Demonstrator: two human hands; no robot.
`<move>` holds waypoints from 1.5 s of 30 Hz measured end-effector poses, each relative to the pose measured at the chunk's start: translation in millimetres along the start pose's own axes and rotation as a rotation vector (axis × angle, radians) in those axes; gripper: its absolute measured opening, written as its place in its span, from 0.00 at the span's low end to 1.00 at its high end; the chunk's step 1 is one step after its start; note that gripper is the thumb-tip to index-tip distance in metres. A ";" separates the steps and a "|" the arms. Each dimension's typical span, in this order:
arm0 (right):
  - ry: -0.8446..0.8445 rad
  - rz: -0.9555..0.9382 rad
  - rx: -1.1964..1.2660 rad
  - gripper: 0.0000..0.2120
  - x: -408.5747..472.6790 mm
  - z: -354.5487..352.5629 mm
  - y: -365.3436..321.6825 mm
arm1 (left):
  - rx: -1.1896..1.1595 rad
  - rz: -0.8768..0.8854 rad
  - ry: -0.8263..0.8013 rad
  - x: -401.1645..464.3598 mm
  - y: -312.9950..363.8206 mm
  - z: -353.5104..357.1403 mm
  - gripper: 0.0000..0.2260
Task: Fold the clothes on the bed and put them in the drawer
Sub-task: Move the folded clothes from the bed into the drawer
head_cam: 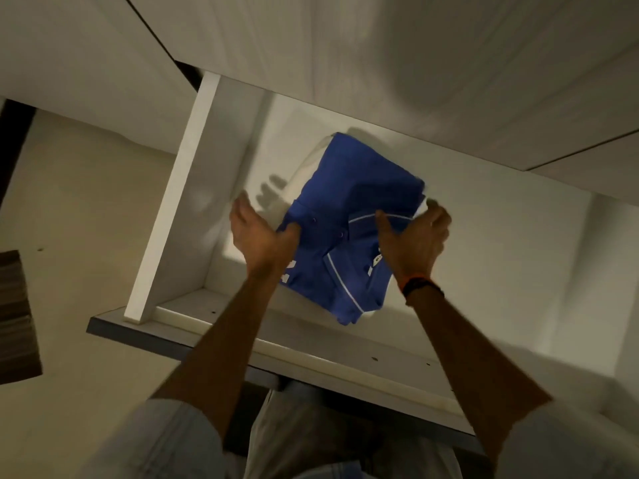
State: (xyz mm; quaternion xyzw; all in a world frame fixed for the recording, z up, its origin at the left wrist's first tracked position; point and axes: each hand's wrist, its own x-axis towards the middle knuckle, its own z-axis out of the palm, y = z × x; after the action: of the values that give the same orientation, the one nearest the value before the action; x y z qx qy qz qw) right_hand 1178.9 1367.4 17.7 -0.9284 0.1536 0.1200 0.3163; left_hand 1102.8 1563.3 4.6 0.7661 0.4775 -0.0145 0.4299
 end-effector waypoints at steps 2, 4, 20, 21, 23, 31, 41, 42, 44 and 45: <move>-0.102 0.260 0.102 0.46 -24.2 4.1 21.0 | 0.073 0.069 -0.229 19.9 13.6 -3.7 0.44; -0.250 0.401 0.292 0.42 -34.1 13.6 35.0 | 0.108 0.045 -0.427 31.0 25.1 -3.7 0.41; -0.420 -0.431 -0.388 0.38 44.4 17.3 -24.3 | -0.622 -0.752 -0.288 -43.6 -22.4 26.6 0.50; -0.320 -0.401 -0.323 0.38 33.4 13.3 -20.0 | -0.537 -0.710 -0.158 -35.7 -17.7 22.3 0.50; -0.116 -0.167 -0.079 0.39 6.1 5.3 -3.3 | -0.284 -0.437 0.073 -15.0 -6.9 11.3 0.48; -0.358 0.558 0.598 0.26 -59.7 31.9 38.2 | 0.441 0.225 -0.341 54.3 15.9 -11.6 0.39; -0.456 0.166 0.319 0.31 -0.9 19.1 18.7 | 0.071 -0.018 -0.120 21.1 -26.8 -28.4 0.34; -0.442 0.174 0.328 0.37 -7.9 19.5 22.9 | 0.107 0.029 -0.105 18.2 -25.9 -32.0 0.37; -0.396 0.123 0.357 0.44 -28.3 22.6 34.5 | 0.211 0.150 -0.096 9.1 -24.0 -36.7 0.41; -0.392 0.097 0.377 0.45 -39.5 24.0 38.2 | 0.238 0.198 -0.124 4.3 -24.6 -36.5 0.43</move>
State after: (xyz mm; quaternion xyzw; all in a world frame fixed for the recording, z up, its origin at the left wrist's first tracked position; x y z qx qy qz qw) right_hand 1125.6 1361.8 -9.2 -0.8037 0.1536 0.2818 0.5010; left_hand 1072.6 1595.2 9.8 0.8525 0.3673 -0.0758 0.3642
